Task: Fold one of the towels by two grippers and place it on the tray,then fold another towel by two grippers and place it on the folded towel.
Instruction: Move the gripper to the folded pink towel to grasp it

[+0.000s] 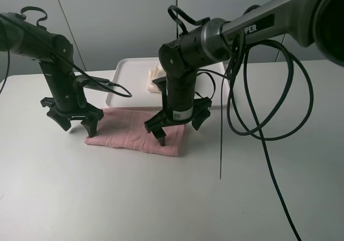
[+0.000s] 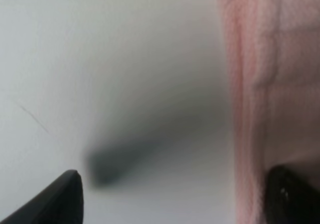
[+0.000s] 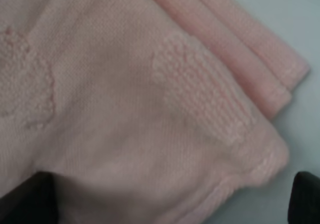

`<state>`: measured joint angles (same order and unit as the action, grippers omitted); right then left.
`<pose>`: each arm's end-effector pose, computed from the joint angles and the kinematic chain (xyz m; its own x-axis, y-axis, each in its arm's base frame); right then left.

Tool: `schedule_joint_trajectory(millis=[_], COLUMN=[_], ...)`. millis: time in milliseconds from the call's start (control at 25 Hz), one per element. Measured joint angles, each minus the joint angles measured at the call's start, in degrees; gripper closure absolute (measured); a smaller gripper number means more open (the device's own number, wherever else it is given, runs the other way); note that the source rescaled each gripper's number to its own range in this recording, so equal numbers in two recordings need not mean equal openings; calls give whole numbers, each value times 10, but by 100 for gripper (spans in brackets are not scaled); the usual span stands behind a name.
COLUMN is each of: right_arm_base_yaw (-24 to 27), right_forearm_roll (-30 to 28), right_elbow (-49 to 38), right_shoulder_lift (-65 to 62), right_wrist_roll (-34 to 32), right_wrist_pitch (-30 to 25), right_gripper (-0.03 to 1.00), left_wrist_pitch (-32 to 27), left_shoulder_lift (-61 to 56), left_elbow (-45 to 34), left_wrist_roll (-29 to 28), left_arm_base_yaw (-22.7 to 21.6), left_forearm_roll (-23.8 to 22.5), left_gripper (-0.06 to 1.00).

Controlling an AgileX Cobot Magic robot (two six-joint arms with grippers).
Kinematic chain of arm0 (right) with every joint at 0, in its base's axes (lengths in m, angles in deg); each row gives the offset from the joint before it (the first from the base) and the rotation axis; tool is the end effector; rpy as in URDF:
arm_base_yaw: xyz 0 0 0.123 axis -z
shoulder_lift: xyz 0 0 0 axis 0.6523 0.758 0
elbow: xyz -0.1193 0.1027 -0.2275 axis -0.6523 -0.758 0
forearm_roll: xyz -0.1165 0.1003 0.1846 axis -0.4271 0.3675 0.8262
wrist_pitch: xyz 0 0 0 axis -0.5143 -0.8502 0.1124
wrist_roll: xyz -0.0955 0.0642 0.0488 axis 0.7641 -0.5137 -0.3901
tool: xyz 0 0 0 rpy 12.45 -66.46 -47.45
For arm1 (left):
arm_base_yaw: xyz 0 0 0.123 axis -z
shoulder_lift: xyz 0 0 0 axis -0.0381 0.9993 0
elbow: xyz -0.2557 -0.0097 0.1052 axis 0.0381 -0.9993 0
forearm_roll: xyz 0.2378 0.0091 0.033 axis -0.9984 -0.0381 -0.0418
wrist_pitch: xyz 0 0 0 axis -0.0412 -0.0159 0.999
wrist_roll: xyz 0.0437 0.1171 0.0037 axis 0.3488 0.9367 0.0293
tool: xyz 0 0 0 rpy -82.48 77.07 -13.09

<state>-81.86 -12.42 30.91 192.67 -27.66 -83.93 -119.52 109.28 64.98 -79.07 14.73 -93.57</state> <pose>0.3105 0.2693 0.0583 -0.8950 -0.4449 -0.0326 -0.4450 0.8955 -0.0044 0.3612 -0.0726 0.0627 -0.9623 0.2622 0.0725 0.2665 0.9621 0.0570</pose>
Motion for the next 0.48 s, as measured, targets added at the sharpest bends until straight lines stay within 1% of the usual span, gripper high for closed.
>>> schedule_joint_trajectory(millis=[160,200,360,480], right_arm_base_yaw=[0,0,0,0], right_forearm_roll=[1,2,23,32], right_elbow=[1,1,2,3], right_shoulder_lift=[0,1,6,10], right_wrist_roll=[-10,-11,-14,-14], right_wrist_pitch=[4,4,8,8], right_gripper=[-3,-1,16,20], left_wrist_pitch=[0,0,0,0], left_shoulder_lift=[0,0,0,0], left_elbow=[0,0,0,0], left_wrist_roll=[0,0,0,0], left_arm_base_yaw=[0,0,0,0], left_forearm_roll=[0,0,0,0], left_gripper=[1,1,2,2])
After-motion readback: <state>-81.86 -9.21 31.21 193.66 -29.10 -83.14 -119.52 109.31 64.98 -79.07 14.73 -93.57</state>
